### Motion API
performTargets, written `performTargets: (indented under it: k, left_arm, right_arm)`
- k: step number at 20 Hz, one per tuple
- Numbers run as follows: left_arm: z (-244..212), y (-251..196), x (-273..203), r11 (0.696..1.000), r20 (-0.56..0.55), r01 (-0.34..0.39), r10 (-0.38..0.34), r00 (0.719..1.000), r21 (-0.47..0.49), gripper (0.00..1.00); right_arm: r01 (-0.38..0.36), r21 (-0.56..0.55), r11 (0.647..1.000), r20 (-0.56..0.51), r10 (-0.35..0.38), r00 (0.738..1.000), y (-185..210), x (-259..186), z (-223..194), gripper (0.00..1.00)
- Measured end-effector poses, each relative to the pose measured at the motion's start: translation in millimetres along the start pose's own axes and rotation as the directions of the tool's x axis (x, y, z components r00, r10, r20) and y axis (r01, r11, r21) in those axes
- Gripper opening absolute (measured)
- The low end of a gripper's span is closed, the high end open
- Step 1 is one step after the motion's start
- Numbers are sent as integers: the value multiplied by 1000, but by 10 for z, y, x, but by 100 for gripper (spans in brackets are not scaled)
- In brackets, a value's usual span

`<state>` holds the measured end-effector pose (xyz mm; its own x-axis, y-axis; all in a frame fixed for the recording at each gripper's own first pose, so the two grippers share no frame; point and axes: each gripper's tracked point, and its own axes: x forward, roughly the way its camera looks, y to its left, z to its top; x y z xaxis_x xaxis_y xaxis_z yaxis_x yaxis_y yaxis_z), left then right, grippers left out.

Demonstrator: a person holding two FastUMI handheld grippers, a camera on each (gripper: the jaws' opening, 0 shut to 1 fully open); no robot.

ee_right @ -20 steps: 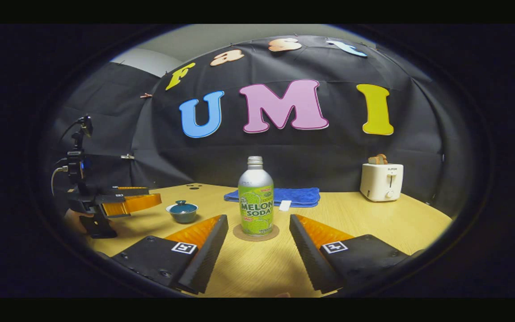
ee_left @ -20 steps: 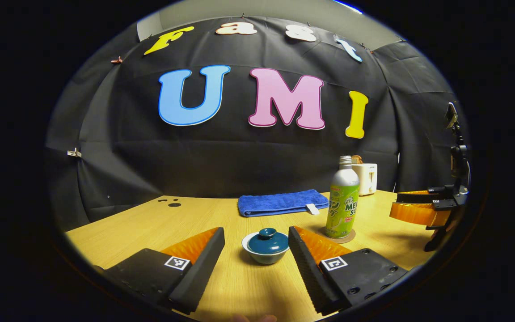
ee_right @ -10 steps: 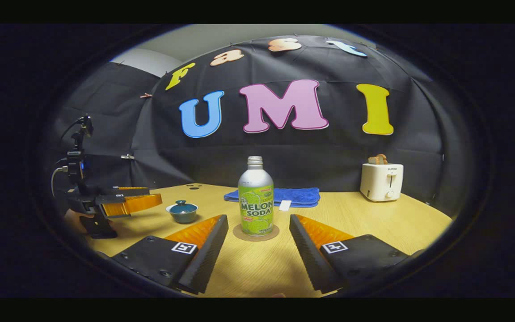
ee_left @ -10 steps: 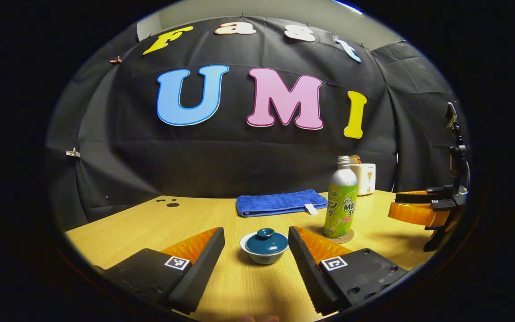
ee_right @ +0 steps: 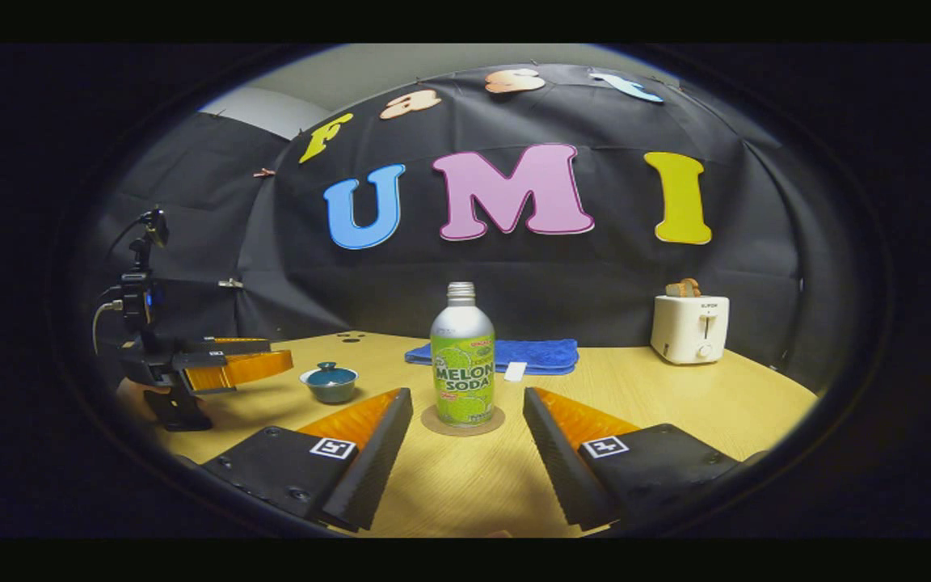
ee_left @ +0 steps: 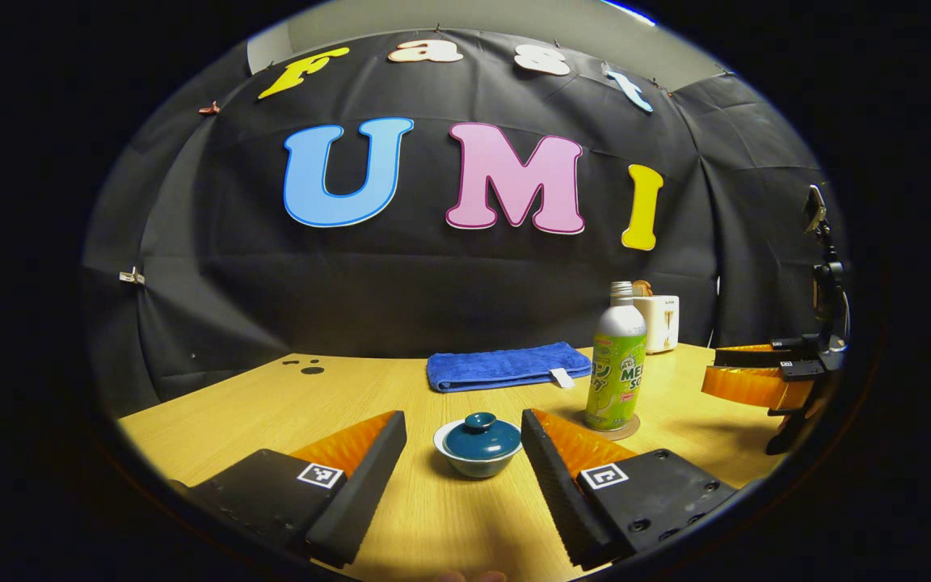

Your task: Open the teacup lid with one hand, grasp the water bottle and pour water into the teacup with the other hand; after pouring, place the water bottle on the coaster and then close the teacup lid.

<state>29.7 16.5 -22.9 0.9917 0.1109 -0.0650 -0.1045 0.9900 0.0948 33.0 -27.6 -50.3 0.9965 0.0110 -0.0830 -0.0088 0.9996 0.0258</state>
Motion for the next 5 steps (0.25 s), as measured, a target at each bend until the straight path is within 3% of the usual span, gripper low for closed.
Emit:
performTargets:
  k: [5]
  left_arm:
    - [-4, 2, 0, 1000, 0, 0, 0, 1000, 0, 92]
  right_arm:
    - [0, 0, 1000, 0, 0, 1000, -1, 1, 3, 86]
